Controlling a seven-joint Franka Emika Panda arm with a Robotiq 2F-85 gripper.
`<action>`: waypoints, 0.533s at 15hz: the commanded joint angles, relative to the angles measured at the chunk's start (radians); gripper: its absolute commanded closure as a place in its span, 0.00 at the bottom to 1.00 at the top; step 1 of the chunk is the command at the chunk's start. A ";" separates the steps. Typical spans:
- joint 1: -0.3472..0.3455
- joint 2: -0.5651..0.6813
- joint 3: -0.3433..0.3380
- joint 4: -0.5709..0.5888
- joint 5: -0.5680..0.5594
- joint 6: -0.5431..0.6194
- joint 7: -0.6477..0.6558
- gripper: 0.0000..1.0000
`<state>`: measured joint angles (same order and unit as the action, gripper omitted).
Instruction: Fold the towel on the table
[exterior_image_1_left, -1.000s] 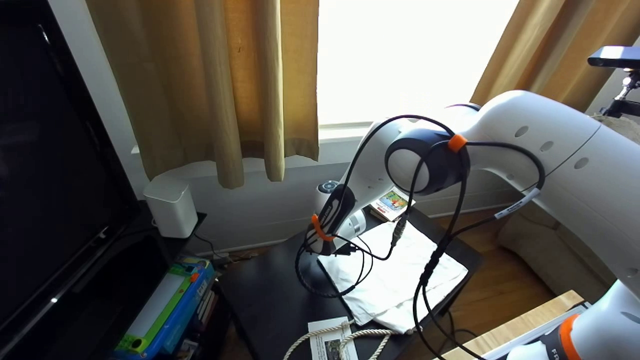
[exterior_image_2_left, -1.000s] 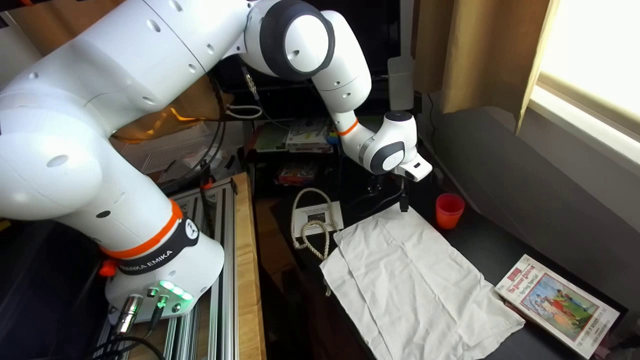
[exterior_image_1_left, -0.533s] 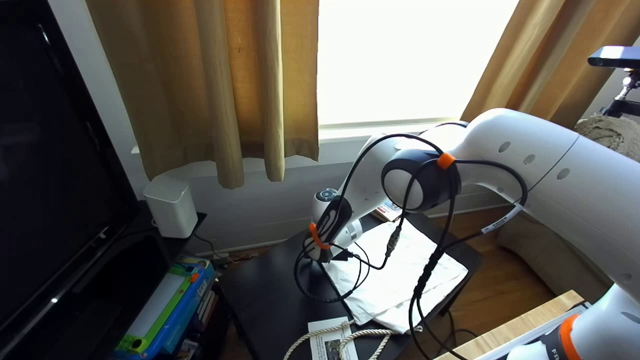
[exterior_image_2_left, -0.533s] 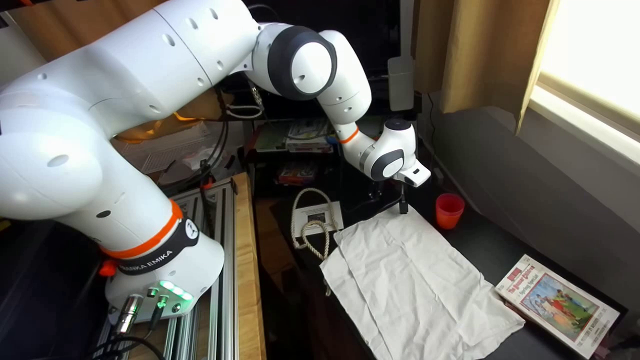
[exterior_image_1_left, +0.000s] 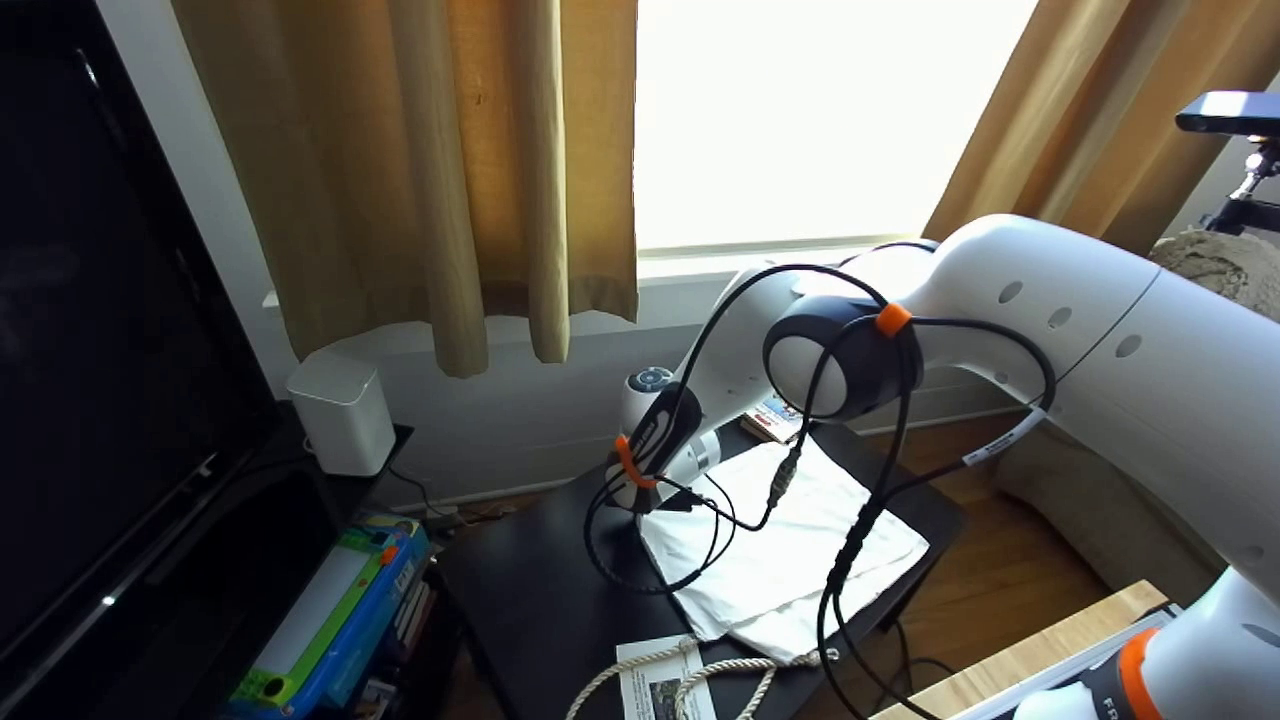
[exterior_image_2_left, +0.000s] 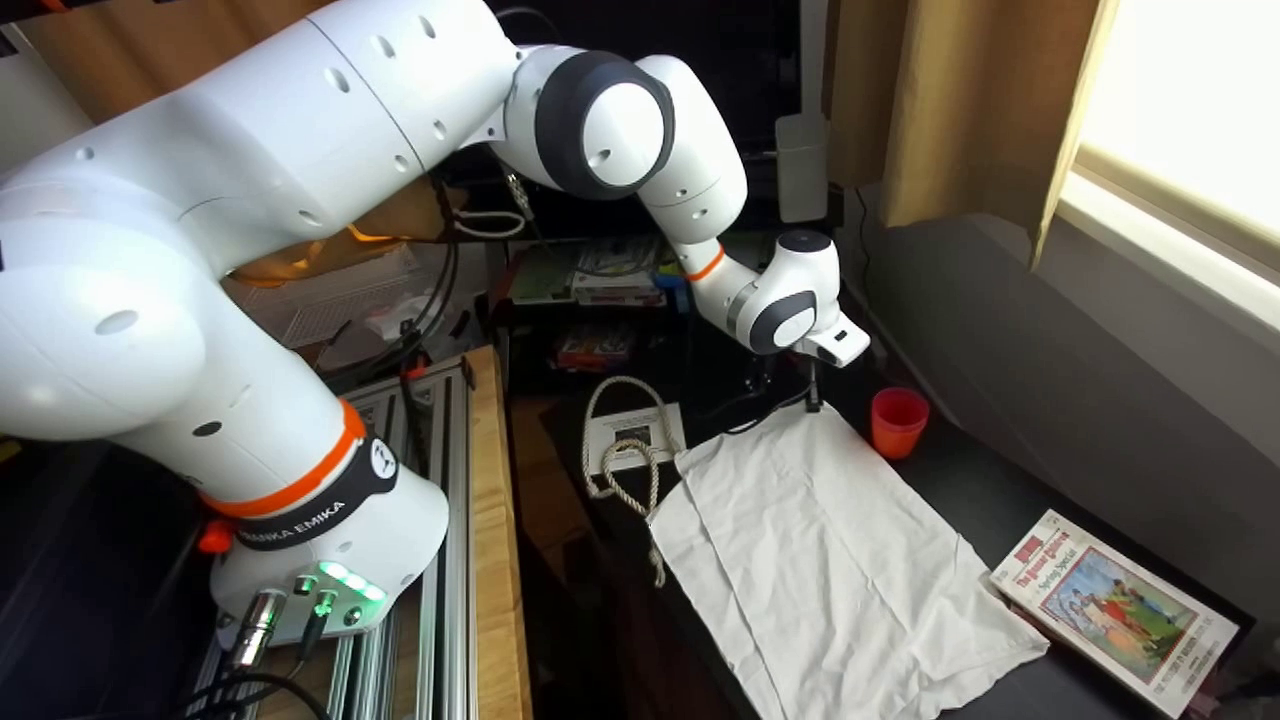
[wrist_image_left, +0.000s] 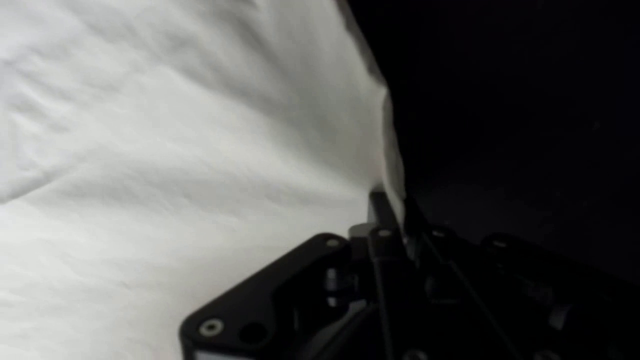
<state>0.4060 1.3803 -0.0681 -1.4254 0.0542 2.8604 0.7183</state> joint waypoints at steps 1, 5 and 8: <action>-0.010 -0.062 0.009 -0.067 0.038 -0.045 -0.028 1.00; -0.008 -0.167 -0.015 -0.185 0.030 -0.067 -0.028 0.99; -0.028 -0.261 -0.012 -0.308 0.025 -0.049 -0.059 0.99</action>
<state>0.3954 1.2405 -0.0868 -1.5698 0.0647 2.8117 0.7125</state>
